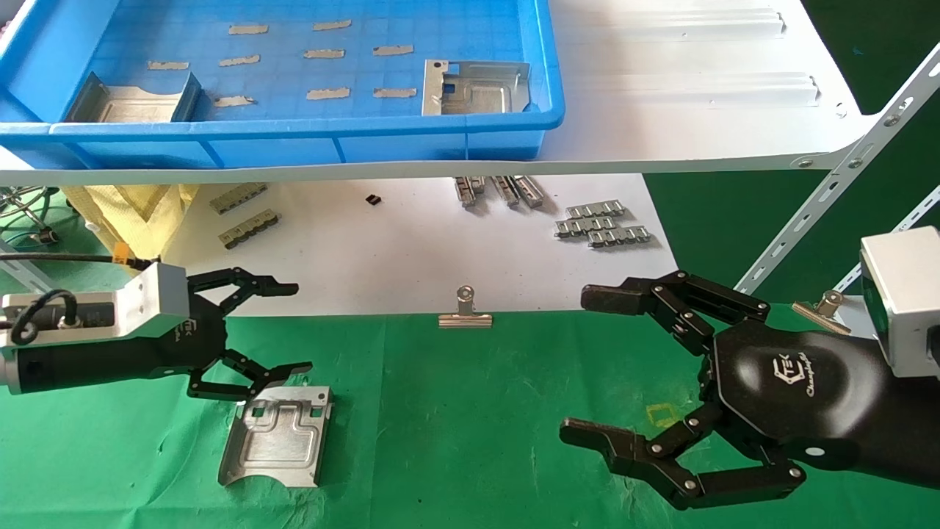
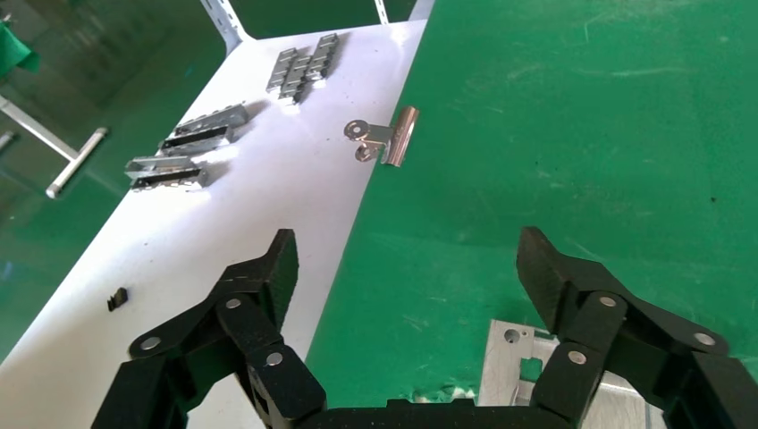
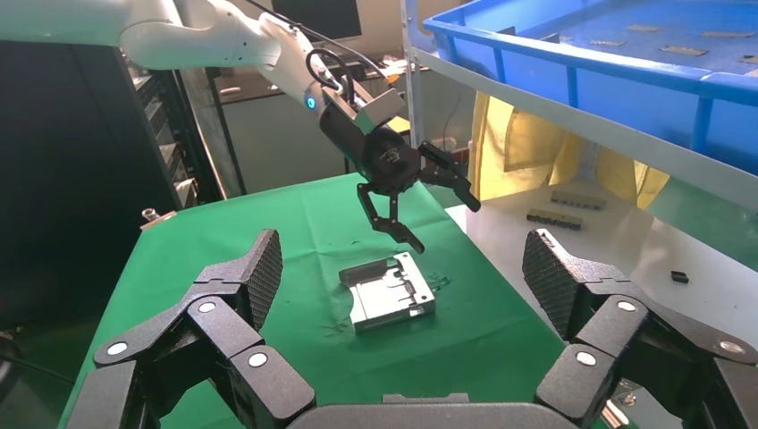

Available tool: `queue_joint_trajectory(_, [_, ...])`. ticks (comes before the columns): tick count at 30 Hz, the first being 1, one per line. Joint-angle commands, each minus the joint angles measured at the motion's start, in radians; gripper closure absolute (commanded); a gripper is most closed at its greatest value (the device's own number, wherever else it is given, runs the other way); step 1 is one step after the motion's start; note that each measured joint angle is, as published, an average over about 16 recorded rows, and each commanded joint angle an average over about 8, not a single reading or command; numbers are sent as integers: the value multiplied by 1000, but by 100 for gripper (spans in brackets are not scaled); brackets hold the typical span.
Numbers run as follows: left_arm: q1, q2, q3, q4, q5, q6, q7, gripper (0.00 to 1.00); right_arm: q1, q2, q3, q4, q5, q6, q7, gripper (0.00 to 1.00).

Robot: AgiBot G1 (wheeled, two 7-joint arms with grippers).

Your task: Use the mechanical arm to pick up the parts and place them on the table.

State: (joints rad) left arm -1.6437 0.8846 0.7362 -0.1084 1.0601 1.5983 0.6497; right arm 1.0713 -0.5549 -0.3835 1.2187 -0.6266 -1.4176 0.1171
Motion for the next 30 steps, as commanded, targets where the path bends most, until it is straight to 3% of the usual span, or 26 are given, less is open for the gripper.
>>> queue_joint_trajectory(1, [-4,1,3,1,6,0,6,0,0,0,0,0,0,0,0,0])
queue_joint_trajectory(30, [269,-129,-216,-558,-154,-49,-395,0,0,0,0,0,0,0,0,0])
